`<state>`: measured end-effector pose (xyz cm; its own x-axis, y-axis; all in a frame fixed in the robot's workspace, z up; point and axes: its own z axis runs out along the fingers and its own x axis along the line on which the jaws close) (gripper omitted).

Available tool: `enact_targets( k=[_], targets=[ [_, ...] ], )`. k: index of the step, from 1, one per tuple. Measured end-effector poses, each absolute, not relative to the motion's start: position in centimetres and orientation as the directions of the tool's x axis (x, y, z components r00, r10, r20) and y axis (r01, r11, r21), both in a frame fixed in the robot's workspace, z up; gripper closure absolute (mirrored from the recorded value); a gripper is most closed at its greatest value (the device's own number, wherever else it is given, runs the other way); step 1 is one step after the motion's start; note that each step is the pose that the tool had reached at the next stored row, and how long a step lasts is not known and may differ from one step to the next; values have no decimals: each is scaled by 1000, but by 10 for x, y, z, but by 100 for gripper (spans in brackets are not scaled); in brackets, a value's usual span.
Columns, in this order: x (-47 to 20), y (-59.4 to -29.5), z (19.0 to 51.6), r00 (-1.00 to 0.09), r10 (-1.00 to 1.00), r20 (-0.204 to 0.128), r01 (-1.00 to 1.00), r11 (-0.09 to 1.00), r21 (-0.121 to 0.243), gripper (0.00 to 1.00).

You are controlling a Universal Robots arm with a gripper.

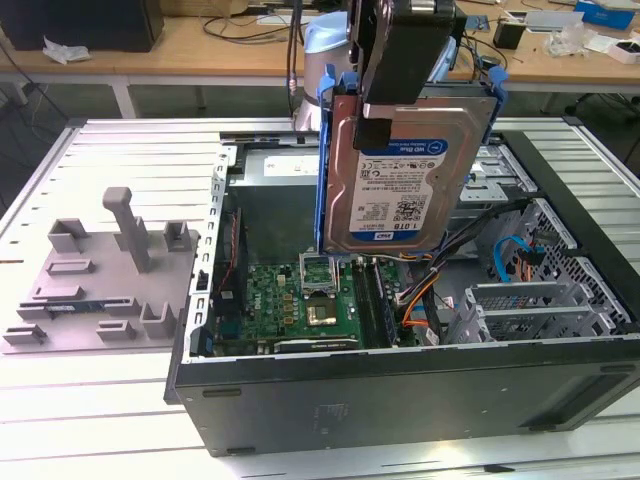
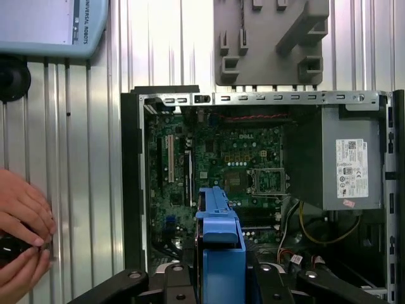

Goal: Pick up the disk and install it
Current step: 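Pick up the disk, then insert the disk into the insertion slot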

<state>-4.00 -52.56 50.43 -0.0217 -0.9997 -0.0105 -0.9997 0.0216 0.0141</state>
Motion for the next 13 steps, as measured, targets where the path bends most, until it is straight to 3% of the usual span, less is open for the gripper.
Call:
enact_targets(
  k=[13],
  targets=[
    [-38,-526,504,-22,-1000,-10,-1000,21,14,64]
  ],
)
